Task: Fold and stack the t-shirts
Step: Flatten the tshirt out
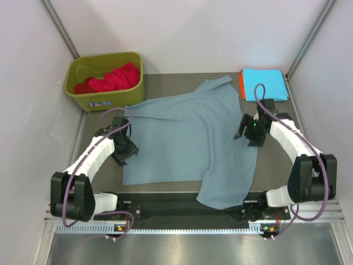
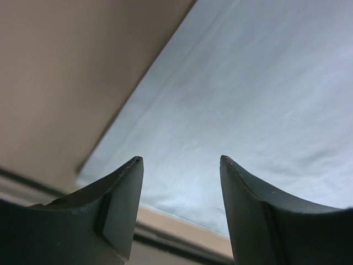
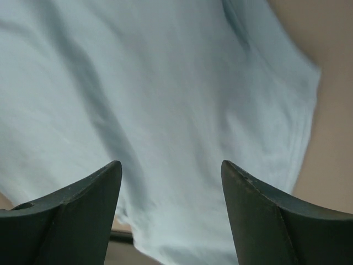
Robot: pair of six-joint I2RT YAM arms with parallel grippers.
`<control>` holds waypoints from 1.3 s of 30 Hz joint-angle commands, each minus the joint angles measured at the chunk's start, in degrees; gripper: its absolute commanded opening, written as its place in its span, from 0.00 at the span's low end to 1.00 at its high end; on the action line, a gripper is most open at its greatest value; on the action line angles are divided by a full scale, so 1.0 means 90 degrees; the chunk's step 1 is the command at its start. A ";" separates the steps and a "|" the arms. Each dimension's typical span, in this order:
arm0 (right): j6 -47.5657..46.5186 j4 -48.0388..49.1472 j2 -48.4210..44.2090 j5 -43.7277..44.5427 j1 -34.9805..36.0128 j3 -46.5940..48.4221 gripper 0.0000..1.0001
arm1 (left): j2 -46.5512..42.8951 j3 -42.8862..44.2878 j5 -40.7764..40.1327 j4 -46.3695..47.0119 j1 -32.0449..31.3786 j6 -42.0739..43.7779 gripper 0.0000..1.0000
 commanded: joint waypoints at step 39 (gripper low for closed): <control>0.0174 -0.0729 -0.1144 -0.0233 -0.0292 -0.0976 0.69 | -0.0320 -0.2328 0.0453 -0.0670 0.1324 -0.3903 0.41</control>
